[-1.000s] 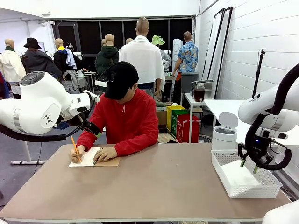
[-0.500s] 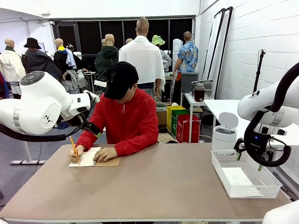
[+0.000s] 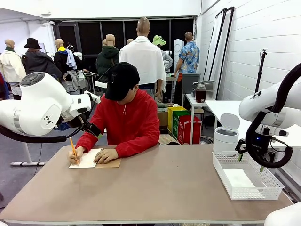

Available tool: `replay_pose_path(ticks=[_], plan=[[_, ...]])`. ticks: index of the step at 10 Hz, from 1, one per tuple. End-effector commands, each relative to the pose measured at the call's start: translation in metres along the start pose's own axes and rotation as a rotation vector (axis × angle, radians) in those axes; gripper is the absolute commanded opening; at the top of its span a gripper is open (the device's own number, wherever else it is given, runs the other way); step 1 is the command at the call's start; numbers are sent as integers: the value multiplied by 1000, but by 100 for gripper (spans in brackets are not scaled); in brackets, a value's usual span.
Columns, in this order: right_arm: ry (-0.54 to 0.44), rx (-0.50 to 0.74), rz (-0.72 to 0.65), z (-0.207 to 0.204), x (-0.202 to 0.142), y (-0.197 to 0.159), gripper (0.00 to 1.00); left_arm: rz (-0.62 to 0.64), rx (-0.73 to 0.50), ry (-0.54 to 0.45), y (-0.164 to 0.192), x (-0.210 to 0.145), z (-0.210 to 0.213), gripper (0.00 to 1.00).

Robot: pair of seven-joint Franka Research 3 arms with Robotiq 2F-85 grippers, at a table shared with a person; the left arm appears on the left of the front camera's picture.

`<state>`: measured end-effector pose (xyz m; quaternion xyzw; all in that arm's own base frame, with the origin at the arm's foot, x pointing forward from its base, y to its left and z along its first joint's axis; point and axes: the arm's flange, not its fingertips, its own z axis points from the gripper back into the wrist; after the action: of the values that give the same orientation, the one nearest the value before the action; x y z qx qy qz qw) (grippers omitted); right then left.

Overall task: Sort the paper based on its condition.
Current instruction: If a person hands you a paper, place it in the Organizing basket , and if it's crumpled, put it in the Trash can.

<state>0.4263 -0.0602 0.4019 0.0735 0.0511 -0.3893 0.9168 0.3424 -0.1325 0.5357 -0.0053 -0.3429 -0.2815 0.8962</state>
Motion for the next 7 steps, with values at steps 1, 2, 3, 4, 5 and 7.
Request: replay_pose_path(ticks=[1, 2, 3, 4, 5, 7], plan=[[3, -2, 1, -1, 0, -1, 100, -2, 0, -5, 0, 0, 0, 100], [3, -2, 1, -1, 0, -1, 100, -2, 0, -5, 0, 0, 0, 100], [0, 0, 0, 0, 0, 0, 100, -2, 0, -5, 0, 0, 0, 100], [-30, 23, 67, 11, -7, 10, 100, -2, 0, -5, 0, 0, 0, 100], [-68, 30, 125, 23, -18, 22, 100, -2, 0, -5, 0, 0, 0, 100], [-155, 40, 278, 50, -53, 43, 100, -2, 0, -5, 0, 0, 0, 100]])
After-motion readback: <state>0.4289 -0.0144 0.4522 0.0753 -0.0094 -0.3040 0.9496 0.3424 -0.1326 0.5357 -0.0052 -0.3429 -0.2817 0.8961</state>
